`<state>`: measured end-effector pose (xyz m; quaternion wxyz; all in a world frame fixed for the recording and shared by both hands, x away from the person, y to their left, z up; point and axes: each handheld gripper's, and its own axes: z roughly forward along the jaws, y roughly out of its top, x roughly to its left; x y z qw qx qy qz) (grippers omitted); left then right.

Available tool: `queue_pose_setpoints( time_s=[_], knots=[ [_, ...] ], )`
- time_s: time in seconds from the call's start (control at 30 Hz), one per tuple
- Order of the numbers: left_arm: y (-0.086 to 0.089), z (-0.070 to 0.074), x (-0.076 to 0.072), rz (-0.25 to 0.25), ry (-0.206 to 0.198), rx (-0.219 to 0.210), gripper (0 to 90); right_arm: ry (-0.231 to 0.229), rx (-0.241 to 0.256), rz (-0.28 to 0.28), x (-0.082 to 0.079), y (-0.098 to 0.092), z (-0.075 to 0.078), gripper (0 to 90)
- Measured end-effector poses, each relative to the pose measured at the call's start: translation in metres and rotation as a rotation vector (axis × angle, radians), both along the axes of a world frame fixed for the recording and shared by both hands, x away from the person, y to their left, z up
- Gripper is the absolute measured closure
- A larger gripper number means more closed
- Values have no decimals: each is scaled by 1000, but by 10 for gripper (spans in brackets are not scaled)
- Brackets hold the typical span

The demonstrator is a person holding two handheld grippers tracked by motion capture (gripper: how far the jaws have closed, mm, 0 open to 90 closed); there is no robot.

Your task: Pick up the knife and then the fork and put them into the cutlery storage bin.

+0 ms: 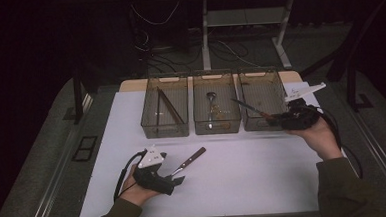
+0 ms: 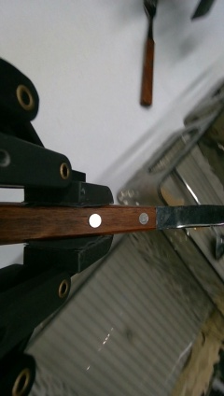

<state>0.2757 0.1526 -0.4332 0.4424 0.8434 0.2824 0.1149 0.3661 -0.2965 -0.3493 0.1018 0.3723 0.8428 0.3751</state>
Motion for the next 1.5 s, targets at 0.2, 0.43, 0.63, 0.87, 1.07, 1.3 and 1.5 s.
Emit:
queue_pose_setpoints(
  time_s=[0.2,0.43,0.63,0.87,1.07,1.3,1.5],
  knots=[
    [-1,0,0,-2,2,2,0,12,-15,-89,22,-8,7,758],
    [0,1,0,-2,-3,-2,0,40,-43,-199,49,-24,0,758],
    [0,1,0,-4,-4,-4,0,63,-68,-258,67,-30,-13,758],
    [0,1,0,-3,-1,-3,0,127,-99,-300,83,-24,-31,757],
    [-1,1,0,-7,-1,-3,0,162,-132,-316,92,-15,-41,757],
    [-1,1,-1,-8,1,-2,0,174,-188,-316,98,-4,-49,755],
    [-1,1,-1,-9,1,-1,0,112,-182,-324,96,-5,-43,627]
  ],
)
